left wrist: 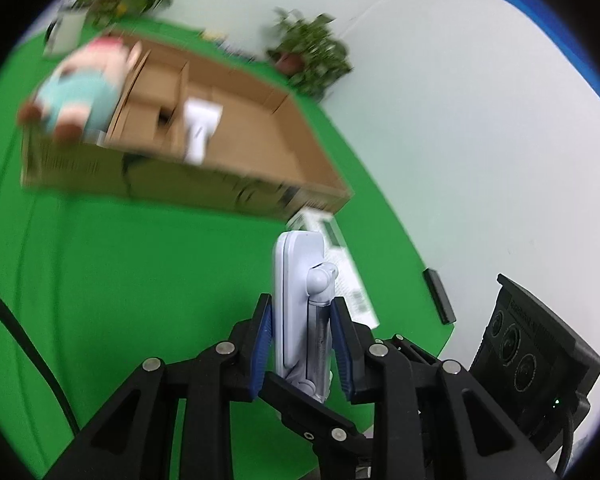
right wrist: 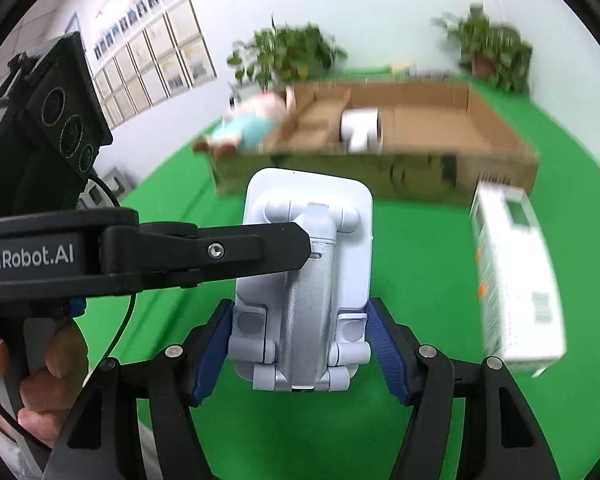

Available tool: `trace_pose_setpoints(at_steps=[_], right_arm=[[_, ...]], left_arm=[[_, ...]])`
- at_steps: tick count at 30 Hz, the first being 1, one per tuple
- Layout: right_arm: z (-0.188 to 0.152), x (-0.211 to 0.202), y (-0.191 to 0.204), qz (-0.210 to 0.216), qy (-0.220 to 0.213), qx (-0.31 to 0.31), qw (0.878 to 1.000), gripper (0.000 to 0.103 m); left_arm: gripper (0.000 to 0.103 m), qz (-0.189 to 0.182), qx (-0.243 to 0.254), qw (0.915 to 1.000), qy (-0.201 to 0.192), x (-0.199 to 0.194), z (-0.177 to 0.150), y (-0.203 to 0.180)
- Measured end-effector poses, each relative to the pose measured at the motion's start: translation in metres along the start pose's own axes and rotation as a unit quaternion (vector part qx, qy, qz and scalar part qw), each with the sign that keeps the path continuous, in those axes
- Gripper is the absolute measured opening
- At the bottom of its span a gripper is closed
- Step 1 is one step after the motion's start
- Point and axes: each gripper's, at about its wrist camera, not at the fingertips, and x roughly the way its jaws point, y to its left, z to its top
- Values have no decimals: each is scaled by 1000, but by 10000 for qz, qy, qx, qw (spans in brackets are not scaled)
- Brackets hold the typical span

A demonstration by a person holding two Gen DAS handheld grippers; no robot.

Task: Organize objects
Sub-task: 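Lift the phone stand with the right gripper, then carry the phone stand over the box and lower it beside the hair dryer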

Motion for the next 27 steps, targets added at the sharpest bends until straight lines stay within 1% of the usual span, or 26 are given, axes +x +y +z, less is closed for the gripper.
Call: trace_pose_setpoints(at_steps=[4, 7, 10, 14, 18, 21, 24, 25, 26, 27], right_arm=[[22, -21, 2, -124, -347, -85, 9993, 63], [42, -34, 0, -203, -569, -102, 9981, 63], [64, -38, -6, -245, -681, -89, 9973, 63], [91, -45, -22, -259, -796, 47, 9965, 63], [111, -45, -34, -331, -804, 98, 9962, 63], [134, -40, -46, -307, -756, 159, 9965, 63], [161, -27, -62, -228, -607, 240, 9976, 62], [170, -21, -68, -182, -518, 275, 9981, 62], [183, -11, -78, -106, -378, 329, 9987, 62], [200, 3, -89, 13, -208, 401, 9990, 62]], left_arm=[[27, -12, 376, 9991, -209, -10, 24, -22], [27, -4, 564, 9980, -288, -8, 41, -34], [26, -17, 761, 9965, -336, -5, 60, -48], [26, 23, 984, 9947, -305, 2, 75, -63], [26, 14, 1071, 9938, -285, 14, 98, -68], [26, 74, 1091, 9937, -230, 26, 120, -69], [25, 132, 1013, 9947, -86, 41, 144, -64], [23, 129, 971, 9952, -45, 45, 150, -61], [19, 109, 915, 9957, 3, 50, 158, -57], [11, 71, 870, 9962, 50, 55, 167, -54]])
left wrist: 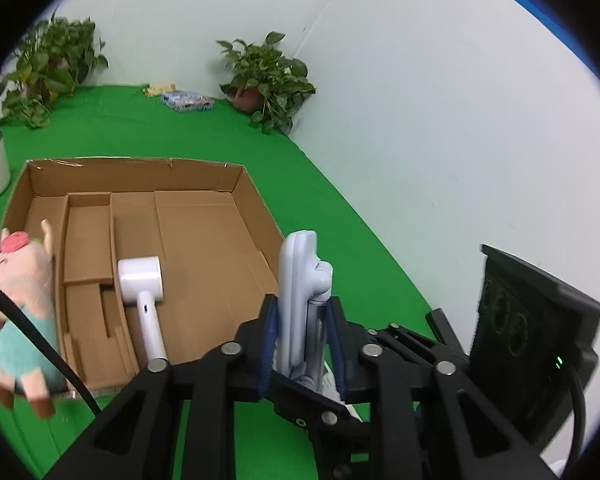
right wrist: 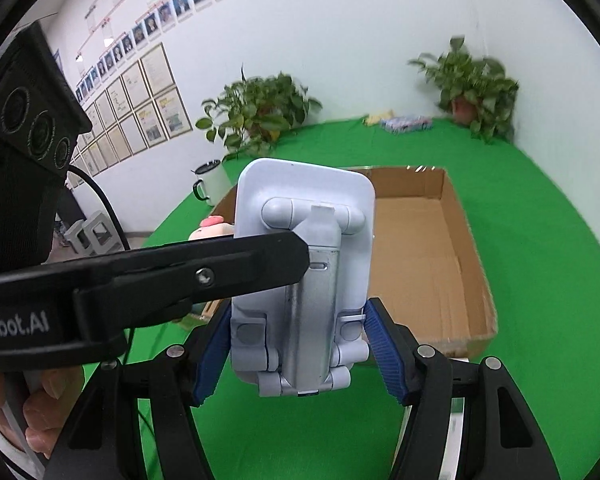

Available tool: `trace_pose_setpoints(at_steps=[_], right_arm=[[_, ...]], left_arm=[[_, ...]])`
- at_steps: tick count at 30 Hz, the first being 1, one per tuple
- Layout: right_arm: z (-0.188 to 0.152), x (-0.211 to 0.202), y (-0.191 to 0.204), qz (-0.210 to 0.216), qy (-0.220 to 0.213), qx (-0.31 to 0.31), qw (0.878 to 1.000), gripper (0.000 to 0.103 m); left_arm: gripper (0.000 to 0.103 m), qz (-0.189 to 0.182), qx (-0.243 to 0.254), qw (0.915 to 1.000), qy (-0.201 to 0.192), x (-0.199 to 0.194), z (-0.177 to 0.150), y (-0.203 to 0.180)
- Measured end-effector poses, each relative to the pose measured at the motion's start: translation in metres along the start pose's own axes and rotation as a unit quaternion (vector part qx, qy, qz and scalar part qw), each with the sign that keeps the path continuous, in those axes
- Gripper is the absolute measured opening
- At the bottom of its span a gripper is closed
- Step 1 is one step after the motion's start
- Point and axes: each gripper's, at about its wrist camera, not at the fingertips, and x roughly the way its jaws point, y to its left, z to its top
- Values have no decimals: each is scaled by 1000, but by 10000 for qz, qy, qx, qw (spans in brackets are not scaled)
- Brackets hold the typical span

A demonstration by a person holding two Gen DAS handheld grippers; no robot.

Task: Organize objects
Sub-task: 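Carry the phone stand over the box and lower it beside the hair dryer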

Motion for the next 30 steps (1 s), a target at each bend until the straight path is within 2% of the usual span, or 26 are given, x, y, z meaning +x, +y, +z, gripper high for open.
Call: trace_pose_setpoints(at_steps=[5, 10, 21, 30], right_arm=[[31, 34, -22, 71, 267, 129, 9995, 58], [40, 71, -40, 147, 534, 253, 9981, 58], [6, 146, -62, 276, 1257, 438, 9907, 58], [-11, 195, -75, 251, 2026, 659, 9767, 58]], left_arm=[[11, 158, -62, 9997, 189, 30, 20, 16], [11, 188, -276, 9987, 381, 57, 16, 40], [11, 273, -817, 9924, 881, 100, 1, 85], [11, 298, -1178, 9854, 1191, 124, -13, 115]])
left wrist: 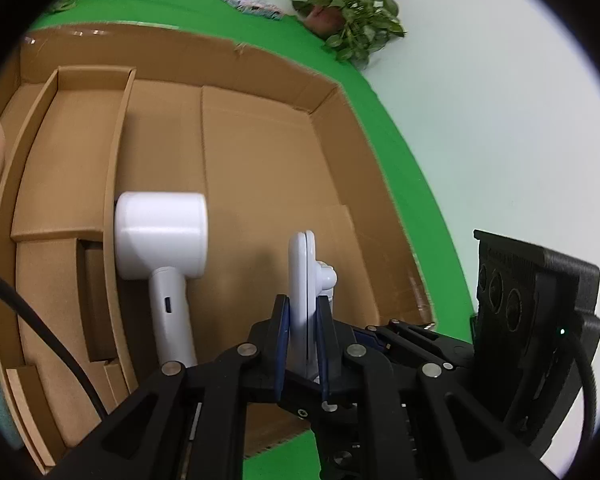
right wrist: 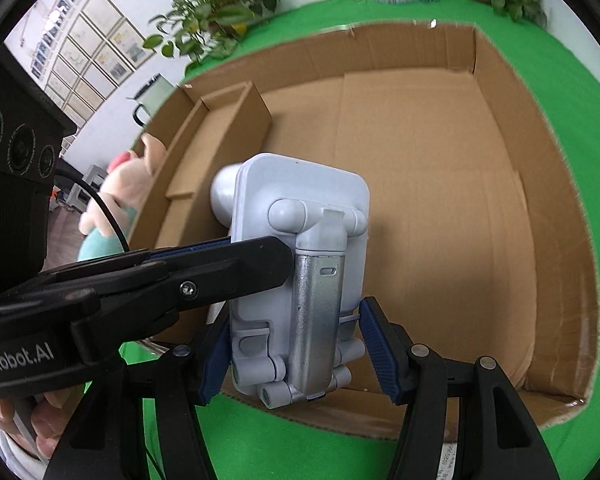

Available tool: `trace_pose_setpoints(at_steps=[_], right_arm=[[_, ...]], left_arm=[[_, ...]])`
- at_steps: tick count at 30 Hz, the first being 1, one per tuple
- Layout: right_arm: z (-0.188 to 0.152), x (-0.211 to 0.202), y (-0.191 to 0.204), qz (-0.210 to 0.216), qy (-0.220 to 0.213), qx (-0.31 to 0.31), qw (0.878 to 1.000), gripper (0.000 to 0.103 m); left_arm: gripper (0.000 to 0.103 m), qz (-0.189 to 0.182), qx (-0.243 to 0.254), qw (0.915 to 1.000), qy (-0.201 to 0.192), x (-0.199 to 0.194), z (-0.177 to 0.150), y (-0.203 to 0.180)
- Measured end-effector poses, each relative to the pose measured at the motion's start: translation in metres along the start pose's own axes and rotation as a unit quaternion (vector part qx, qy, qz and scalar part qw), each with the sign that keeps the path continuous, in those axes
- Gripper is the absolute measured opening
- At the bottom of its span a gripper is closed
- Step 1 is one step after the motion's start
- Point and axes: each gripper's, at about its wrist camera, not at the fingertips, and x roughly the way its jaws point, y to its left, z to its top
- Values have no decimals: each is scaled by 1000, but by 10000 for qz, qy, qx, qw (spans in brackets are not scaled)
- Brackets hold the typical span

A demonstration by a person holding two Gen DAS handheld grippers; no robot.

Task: Organize objects
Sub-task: 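Carry the phone stand over the box and lower it beside the hair dryer, then open the right gripper to release the phone stand and withdraw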

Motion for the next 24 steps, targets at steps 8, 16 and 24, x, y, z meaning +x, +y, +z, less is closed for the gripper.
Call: trace_pose_setpoints(at_steps=[8, 16, 24], right_arm=[[1, 21, -2, 78, 300, 125, 9994, 58], [4, 9, -1, 374, 246, 116, 9989, 71], [4, 28, 4, -415, 350, -143, 9984, 53]], left_arm=[[15, 469, 61, 9988, 137, 3, -4, 5], [15, 572, 358, 9970, -369, -52, -11, -4], [15, 817, 362, 9937, -670, -80, -21, 3]])
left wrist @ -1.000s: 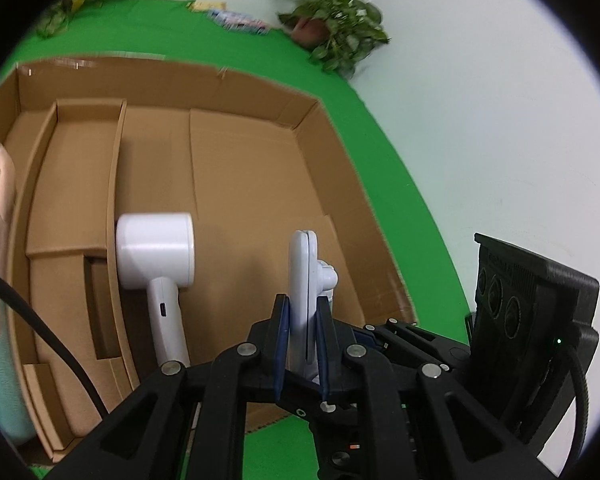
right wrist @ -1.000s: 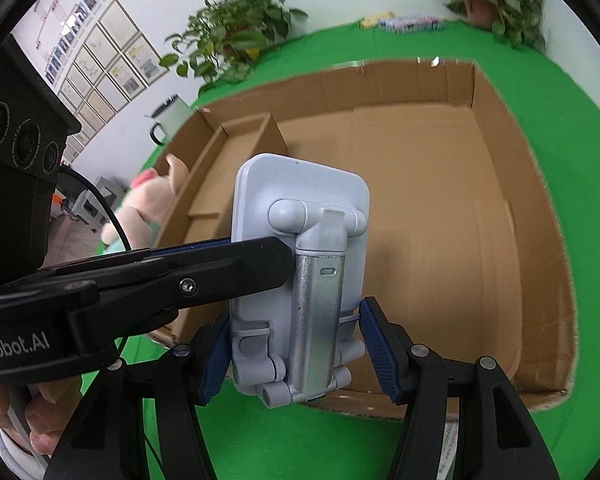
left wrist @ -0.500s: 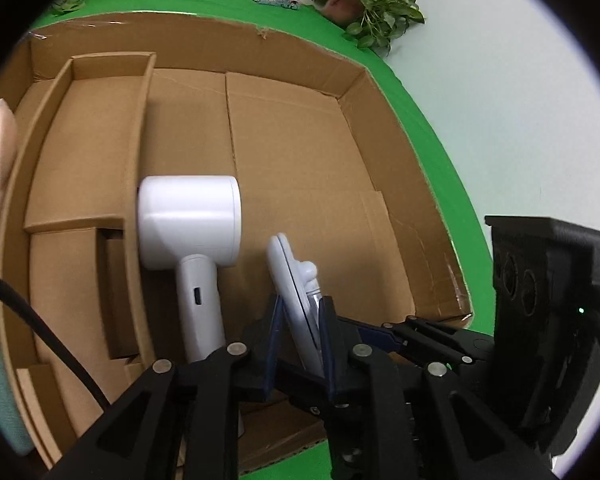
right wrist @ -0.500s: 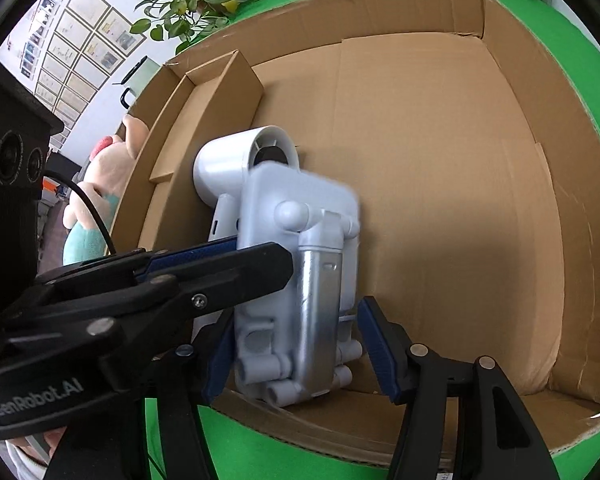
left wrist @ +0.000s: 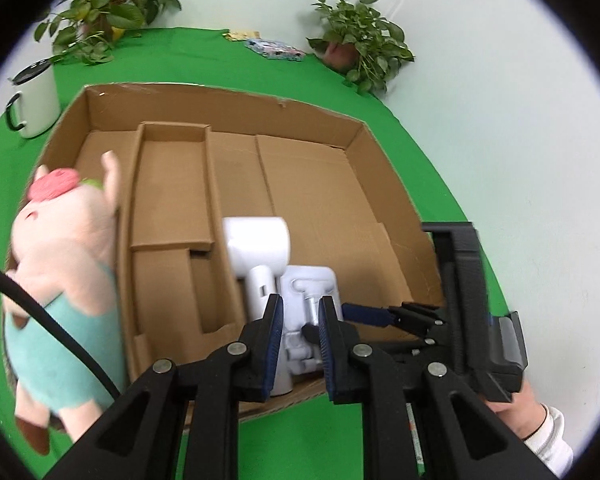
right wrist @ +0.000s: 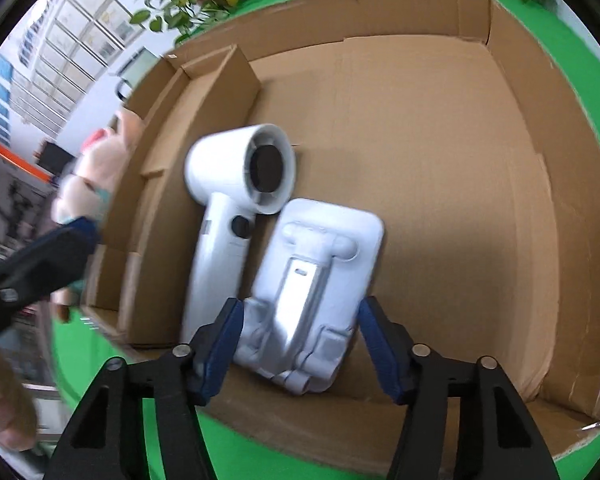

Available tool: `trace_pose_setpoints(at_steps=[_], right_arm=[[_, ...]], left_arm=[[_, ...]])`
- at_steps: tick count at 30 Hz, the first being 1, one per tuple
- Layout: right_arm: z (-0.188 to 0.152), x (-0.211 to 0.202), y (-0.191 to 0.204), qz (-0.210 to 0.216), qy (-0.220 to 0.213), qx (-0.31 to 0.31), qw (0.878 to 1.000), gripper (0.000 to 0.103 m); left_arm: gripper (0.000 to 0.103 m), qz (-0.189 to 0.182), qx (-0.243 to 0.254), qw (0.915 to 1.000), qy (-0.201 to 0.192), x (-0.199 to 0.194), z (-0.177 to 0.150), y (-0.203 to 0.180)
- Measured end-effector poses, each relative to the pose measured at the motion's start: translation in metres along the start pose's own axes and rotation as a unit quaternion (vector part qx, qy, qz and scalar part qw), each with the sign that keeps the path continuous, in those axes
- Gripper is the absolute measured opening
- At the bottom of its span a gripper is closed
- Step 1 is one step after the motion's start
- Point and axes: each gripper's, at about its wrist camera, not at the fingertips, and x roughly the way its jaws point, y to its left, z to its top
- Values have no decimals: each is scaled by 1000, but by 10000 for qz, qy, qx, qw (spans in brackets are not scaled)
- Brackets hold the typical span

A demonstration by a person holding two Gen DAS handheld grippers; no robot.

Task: Organize objects
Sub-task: 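Open the right gripper to release the phone stand and withdraw, then reach the right gripper to the white medicine box and grasp it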

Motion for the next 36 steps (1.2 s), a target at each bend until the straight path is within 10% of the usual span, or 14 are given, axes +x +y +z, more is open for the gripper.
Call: trace_pose_setpoints(at_steps=[21, 26, 31, 36], right_arm=[[-16, -36, 16, -525, -353, -628, 9960, 59], [-61, -101, 32, -828, -1756, -689, 9785, 102], [-121, -144, 41, -1086, -2531, -448, 9603, 102], [-153, -162, 36, -1253, -2812, -259, 9511, 102]], left_arm=[[16, 483, 425, 9962, -595, -22, -28, -8], [77, 992, 603, 9805, -1584, -52, -49, -25], [79, 1477, 888, 9582, -2285, -74, -83, -46], [79, 1824, 930, 9532, -2226, -75, -102, -62]])
